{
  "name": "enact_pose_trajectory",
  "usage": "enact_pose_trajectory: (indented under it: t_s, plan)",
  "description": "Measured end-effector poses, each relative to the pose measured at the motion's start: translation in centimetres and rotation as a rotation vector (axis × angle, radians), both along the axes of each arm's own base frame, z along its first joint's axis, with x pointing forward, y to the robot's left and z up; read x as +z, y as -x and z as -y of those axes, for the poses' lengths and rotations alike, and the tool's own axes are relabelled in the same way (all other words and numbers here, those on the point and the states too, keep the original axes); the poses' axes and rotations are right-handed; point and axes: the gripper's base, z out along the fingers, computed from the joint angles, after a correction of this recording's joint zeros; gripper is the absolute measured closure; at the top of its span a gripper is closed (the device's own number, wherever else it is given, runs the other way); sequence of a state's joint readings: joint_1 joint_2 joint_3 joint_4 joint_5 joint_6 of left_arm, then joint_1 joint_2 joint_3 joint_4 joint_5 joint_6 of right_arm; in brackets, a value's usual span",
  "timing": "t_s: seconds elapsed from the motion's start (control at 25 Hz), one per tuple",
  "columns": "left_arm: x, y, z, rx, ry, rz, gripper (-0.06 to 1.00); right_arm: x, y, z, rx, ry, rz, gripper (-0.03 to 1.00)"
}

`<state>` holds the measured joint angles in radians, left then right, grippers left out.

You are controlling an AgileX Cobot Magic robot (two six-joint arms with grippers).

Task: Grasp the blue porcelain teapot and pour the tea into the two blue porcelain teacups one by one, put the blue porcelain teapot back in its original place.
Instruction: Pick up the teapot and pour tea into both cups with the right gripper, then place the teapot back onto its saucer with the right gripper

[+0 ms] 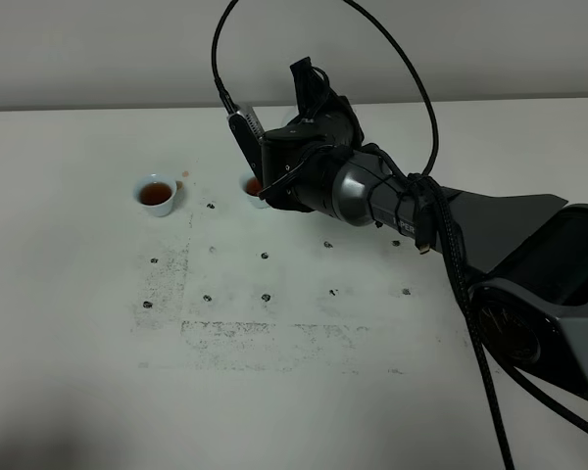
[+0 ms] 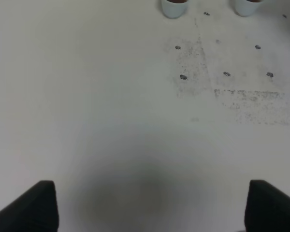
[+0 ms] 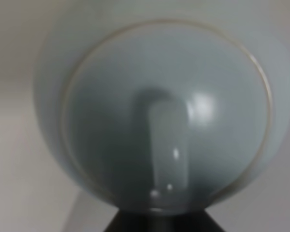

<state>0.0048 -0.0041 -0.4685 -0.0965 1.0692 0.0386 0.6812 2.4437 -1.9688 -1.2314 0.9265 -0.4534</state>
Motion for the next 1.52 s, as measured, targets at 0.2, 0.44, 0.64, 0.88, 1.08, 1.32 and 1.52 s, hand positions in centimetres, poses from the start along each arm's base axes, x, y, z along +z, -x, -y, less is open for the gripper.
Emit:
enact_pose_trajectory:
  t_s: [0.2, 0.44, 0.64, 0.88, 1.08, 1.32, 1.52]
  plan:
    - [0.0, 0.0, 0.0, 0.000, 0.000, 0.000, 0.20, 0.8, 0.7, 0.1, -0.029, -0.111, -0.106, 0.92]
    - [0.0, 0.0, 0.0, 0.000, 0.000, 0.000, 0.20, 5.4, 1.1, 1.5, -0.080, -0.254, -0.169, 0.92]
    - [0.0, 0.0, 0.0, 0.000, 0.000, 0.000, 0.20, 8.0, 2.0, 3.6, -0.196, -0.370, -0.294, 0.92]
    - [0.0, 0.0, 0.0, 0.000, 0.000, 0.000, 0.20, 8.4, 3.4, 5.2, -0.315, -0.519, -0.540, 0.92]
    - [0.0, 0.0, 0.0, 0.000, 0.000, 0.000, 0.20, 8.0, 4.1, 4.3, -0.304, -0.605, -0.633, 0.92]
    - [0.0, 0.0, 0.0, 0.000, 0.000, 0.000, 0.20, 4.4, 4.1, 3.9, -0.339, -0.577, -0.723, 0.92]
    - [0.0, 0.0, 0.0, 0.000, 0.000, 0.000, 0.20, 1.5, 3.9, 3.6, -0.363, -0.555, -0.783, 0.92]
